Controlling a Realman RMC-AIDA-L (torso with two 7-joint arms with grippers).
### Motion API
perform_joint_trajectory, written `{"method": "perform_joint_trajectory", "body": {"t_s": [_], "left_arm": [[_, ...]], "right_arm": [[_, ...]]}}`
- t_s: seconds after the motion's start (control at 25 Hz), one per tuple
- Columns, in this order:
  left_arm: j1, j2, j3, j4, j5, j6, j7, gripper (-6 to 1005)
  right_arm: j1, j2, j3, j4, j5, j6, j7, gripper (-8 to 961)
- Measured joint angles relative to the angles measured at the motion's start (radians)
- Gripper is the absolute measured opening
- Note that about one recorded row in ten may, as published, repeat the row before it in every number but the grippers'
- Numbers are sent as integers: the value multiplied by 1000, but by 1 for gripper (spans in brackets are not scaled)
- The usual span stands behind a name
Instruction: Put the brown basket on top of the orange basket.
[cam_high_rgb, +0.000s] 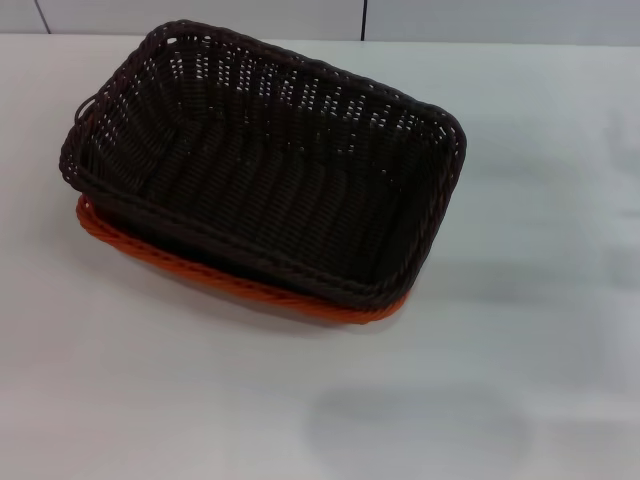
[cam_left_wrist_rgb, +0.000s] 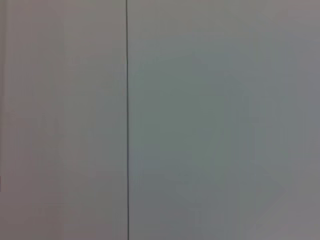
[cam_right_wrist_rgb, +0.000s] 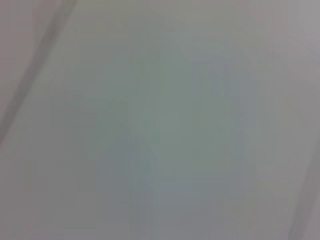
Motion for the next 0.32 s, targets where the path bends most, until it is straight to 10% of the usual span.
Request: {"method": "perform_joint_trajectory", "body": {"t_s": [0.16, 0.32], "left_arm": [[8, -1, 1, 2, 2, 12, 0, 802], [7, -1, 0, 2, 3, 13, 2, 802]], "right_arm": [[122, 2, -101, 433, 264, 515, 251, 611], [125, 2, -150, 464, 360, 568, 244, 611]]}}
